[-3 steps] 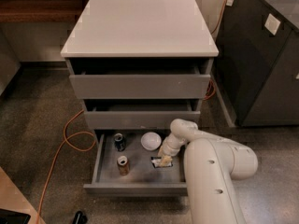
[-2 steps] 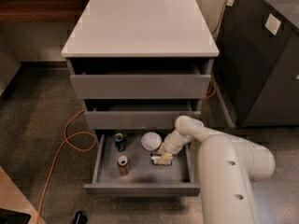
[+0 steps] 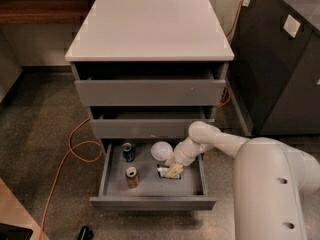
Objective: Pick rxbar blueberry from bottom drawer and place on counter
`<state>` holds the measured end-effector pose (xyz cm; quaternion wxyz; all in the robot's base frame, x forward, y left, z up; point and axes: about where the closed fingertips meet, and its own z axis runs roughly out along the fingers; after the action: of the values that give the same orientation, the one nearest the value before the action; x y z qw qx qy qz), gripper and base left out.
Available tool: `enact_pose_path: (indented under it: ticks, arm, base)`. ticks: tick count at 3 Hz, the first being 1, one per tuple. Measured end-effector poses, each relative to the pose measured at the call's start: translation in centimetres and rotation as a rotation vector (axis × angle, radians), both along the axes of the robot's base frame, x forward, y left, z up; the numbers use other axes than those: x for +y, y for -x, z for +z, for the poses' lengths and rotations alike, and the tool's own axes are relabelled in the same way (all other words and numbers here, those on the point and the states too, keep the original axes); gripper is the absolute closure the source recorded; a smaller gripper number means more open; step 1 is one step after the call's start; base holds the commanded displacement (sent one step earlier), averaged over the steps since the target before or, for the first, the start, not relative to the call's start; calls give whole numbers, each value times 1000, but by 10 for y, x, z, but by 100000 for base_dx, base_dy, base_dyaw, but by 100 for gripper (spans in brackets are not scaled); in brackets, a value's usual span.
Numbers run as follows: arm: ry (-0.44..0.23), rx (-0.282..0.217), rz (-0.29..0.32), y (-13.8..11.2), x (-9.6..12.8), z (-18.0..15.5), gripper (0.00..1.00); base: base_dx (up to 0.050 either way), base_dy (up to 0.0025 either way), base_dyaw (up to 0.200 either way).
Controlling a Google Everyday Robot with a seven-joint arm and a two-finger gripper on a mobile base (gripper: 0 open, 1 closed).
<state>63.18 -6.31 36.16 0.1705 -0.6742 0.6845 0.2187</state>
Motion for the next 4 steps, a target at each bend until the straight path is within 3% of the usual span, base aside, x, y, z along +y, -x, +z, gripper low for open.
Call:
enact_pose_path:
  ticks: [1,2,3,4]
  arm:
    - [-15,-7,-13,33,22,66,100]
    - [-15,-7,-13,33,22,66,100]
    - [-3,-35,4,36,25,98,100]
    - [39,-80,49,36,31,156,100]
  base:
    - [0,0,0]
    - [0,0,0]
    - [0,0,0]
    - [0,0,0]
